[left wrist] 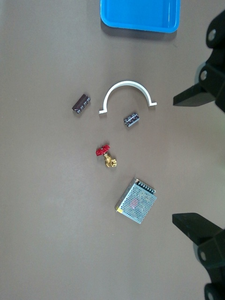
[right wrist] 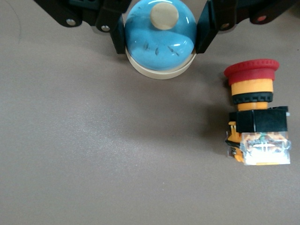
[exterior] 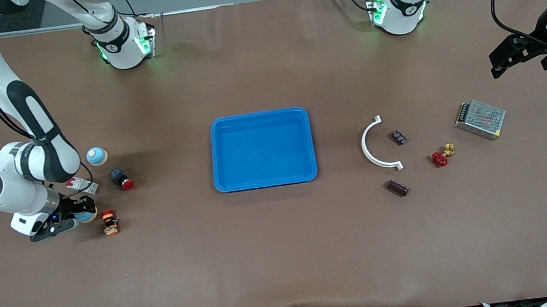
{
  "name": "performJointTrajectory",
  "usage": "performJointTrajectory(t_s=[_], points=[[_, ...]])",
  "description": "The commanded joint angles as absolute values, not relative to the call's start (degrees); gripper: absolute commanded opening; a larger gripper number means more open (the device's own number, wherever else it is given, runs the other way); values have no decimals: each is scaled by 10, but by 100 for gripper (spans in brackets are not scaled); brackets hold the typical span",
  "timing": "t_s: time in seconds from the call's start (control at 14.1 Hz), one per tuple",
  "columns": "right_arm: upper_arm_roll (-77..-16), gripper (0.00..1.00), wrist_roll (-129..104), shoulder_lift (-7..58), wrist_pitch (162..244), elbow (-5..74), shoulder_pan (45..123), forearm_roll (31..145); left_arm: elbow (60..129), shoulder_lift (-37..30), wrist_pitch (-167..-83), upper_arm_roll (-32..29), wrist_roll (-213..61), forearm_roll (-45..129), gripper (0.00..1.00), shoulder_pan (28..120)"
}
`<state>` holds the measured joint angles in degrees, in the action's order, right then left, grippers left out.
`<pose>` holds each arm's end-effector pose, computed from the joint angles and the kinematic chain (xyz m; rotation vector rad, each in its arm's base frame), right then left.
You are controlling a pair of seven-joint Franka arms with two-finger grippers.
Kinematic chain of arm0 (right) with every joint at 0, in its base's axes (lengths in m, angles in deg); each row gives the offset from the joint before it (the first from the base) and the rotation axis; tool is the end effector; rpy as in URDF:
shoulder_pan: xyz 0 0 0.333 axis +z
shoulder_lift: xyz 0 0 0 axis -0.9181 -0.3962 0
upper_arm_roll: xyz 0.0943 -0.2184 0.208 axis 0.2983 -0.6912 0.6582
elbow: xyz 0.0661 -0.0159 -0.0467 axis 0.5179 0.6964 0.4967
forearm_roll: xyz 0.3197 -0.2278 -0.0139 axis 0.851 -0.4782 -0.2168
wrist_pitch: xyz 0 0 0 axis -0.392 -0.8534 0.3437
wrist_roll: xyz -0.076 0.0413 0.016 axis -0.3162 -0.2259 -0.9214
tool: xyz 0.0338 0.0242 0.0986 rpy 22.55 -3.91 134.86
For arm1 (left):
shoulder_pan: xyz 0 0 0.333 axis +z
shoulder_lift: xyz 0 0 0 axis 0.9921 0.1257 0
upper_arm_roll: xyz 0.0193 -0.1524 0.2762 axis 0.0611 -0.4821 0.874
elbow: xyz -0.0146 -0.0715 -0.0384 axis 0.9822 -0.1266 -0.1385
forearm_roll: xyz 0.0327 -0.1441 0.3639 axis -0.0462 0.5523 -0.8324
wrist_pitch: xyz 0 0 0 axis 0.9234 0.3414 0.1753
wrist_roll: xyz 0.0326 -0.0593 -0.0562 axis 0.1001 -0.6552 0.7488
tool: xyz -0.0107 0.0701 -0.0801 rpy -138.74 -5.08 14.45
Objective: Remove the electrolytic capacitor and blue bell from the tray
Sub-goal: 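Lower the bell beside the red buttons and open the right gripper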
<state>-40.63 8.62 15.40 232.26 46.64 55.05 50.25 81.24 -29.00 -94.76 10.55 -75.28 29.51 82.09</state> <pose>0.6138 -0.1189 0.1837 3.1043 0.4372 0.0143 0.5462 -0.0574 0.6516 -3.0838 -0.0157 -0.0239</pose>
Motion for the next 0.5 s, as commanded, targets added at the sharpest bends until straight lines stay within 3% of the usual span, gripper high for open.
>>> performJointTrajectory(t_s=[0.0, 0.07, 0.14, 0.43], points=[[-394, 0, 92, 143, 2325, 457, 534, 512, 819, -303, -941, 108, -764, 305, 100, 820], [-394, 53, 91, 143, 2324, 452, 534, 512, 817, -303, -941, 108, -764, 305, 100, 821], [-394, 100, 92, 142, 2325, 452, 534, 512, 815, -303, -941, 108, -763, 304, 100, 821], [-394, 100, 91, 155, 2297, 441, 543, 511, 810, -299, -941, 111, -764, 304, 100, 822]])
